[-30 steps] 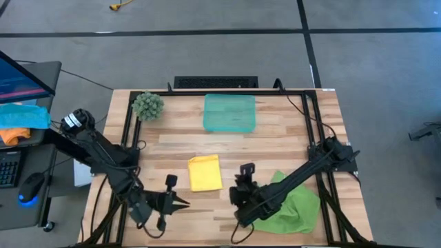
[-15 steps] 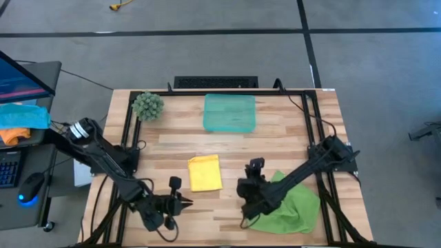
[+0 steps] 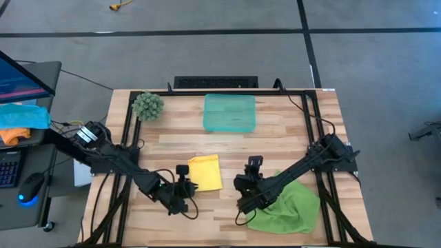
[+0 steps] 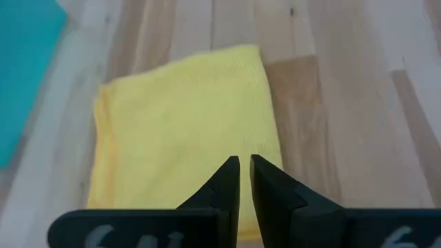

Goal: Roll microfiber towels into tight, uniform cylinder then place into a basket
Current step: Roll the yellow microfiber cloth

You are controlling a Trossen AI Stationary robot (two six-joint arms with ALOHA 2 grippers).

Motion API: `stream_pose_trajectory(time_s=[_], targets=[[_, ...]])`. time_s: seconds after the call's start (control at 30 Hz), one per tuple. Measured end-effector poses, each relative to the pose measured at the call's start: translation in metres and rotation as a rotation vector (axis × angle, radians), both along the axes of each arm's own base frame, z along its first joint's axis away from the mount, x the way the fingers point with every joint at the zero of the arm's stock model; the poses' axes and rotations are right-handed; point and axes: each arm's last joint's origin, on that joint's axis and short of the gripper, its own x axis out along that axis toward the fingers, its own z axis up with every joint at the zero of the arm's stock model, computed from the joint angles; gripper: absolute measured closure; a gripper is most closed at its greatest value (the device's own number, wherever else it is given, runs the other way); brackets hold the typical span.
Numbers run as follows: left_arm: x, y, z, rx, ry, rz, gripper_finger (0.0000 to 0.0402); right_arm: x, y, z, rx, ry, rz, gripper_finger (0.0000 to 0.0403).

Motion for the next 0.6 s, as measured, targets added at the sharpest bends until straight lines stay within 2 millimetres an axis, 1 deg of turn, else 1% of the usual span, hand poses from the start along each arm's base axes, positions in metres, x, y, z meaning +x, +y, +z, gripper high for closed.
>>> stream_pose_trajectory(time_s=[0.1,0.17,0.37,0.5,0.6], targets=[[-0.002,0.001,-0.004,-0.026,0.005,-0.022,0.0372,0.000,0.002,0.000,0.005,-0.009,0.006,0.0286],[-0.005,0.005,-0.011,-0.028,0.012,-0.021,0.0372,0.001,0.002,0.000,0.010,-0.018,0.005,0.0286],[-0.007,0.015,-0.022,-0.075,0.025,-0.027,0.0372,0.001,0.003,0.000,0.013,-0.022,0.006,0.0286],[-0.007,0.019,-0.025,-0.142,0.070,-0.053,0.0372,0.002,0.003,0.000,0.015,-0.026,0.005,0.0286],[-0.007,0.020,-0.027,-0.157,0.078,-0.060,0.0372,0.003,0.001,0.000,0.014,-0.026,-0.001,0.0286]])
